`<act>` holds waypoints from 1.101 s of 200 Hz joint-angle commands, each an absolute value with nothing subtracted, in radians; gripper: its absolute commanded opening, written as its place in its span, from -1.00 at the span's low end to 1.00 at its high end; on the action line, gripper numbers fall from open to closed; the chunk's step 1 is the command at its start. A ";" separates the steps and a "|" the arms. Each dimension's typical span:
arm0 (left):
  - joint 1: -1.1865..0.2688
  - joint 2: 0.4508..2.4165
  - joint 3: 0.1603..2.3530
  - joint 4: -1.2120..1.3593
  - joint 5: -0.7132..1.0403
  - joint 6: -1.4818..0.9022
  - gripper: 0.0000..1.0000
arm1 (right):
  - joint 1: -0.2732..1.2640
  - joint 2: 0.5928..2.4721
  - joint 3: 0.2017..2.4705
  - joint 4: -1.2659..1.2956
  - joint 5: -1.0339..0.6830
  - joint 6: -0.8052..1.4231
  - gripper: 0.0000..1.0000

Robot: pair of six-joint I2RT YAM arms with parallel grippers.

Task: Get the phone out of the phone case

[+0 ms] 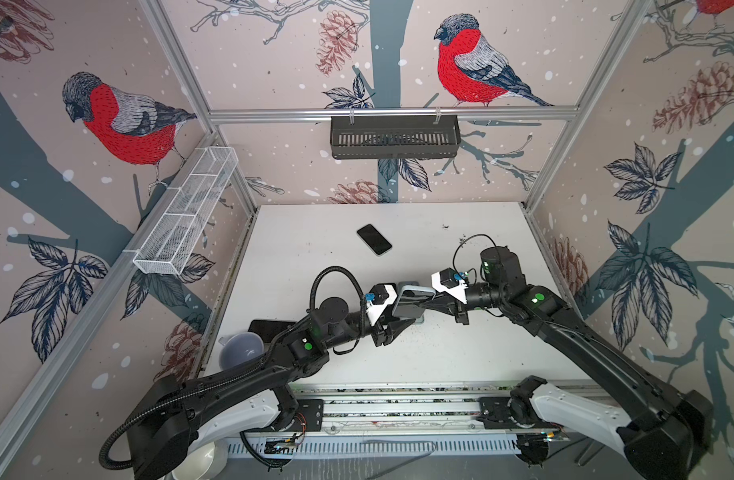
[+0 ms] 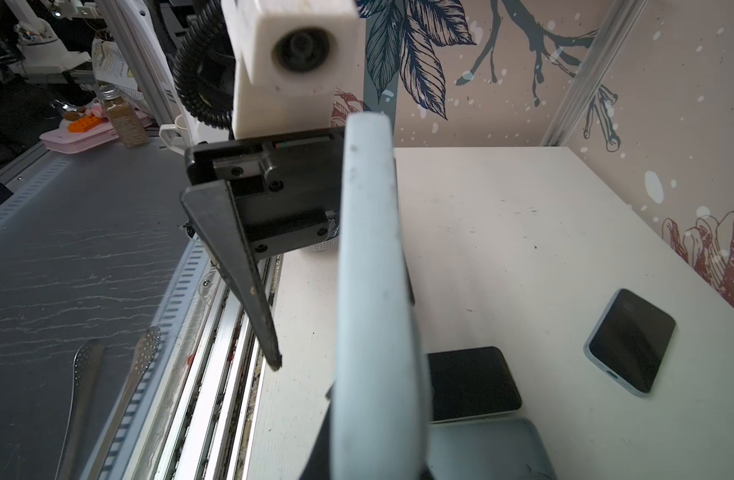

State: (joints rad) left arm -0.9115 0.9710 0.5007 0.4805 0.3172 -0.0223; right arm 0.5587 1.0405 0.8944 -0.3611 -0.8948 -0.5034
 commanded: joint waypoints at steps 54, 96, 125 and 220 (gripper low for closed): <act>-0.866 1.011 0.684 0.260 0.482 0.013 0.25 | 0.555 1.061 0.894 -0.356 -0.867 -0.564 -1.00; -0.841 1.017 0.737 0.180 0.530 0.029 -0.29 | 0.555 1.061 0.882 -0.357 -0.873 -0.572 -1.00; -0.836 1.028 0.749 0.178 0.561 0.031 -0.50 | 0.557 1.060 0.876 -0.359 -0.874 -0.574 -1.00; -0.834 1.071 0.764 0.178 0.618 0.015 -1.00 | 0.568 1.085 0.871 -0.298 -0.828 -0.526 -0.96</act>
State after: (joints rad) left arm -0.8322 1.0752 0.7650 0.1085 0.5716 0.0566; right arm 0.5598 1.0851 0.8719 -0.4545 -0.8761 -0.5755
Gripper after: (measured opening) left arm 0.128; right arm 0.129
